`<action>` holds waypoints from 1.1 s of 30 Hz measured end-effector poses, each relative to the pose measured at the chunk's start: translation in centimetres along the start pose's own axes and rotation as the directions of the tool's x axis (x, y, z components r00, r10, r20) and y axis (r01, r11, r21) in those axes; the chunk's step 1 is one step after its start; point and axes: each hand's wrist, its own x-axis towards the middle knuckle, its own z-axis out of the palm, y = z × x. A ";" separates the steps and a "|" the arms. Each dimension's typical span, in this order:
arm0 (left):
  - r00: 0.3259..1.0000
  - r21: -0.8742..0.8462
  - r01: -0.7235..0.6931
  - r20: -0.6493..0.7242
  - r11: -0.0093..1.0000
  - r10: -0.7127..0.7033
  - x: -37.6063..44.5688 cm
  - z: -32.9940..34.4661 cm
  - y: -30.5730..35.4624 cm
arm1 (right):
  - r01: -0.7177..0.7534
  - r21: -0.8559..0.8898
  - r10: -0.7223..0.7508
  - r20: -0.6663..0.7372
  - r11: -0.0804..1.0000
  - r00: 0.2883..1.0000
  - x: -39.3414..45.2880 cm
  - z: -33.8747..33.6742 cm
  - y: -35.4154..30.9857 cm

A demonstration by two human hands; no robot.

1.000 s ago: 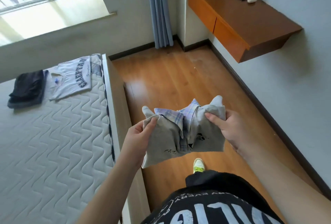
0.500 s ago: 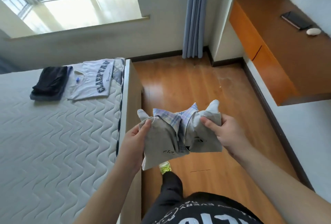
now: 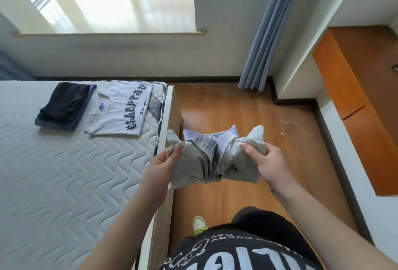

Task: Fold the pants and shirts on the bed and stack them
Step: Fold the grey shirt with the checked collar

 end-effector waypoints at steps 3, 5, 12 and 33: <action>1.000 0.012 -0.013 -0.015 1.000 0.013 3.9 0.0 1.2 | -0.056 0.045 0.054 0.040 0.997 0.998 4.3 0.8 -1.6; 1.000 0.030 -0.021 -0.018 0.999 0.022 6.7 0.1 1.8 | -0.074 0.057 0.071 0.056 0.996 0.996 7.5 0.9 -2.5; 0.997 0.198 -0.074 0.040 0.977 0.067 16.6 2.9 4.2 | -0.140 0.030 0.131 0.202 0.990 0.971 20.2 1.0 -6.3; 0.716 -0.298 -0.206 -0.695 0.932 -0.064 30.3 -6.9 9.3 | 0.216 -0.466 0.188 0.677 0.858 0.712 42.9 21.5 -16.4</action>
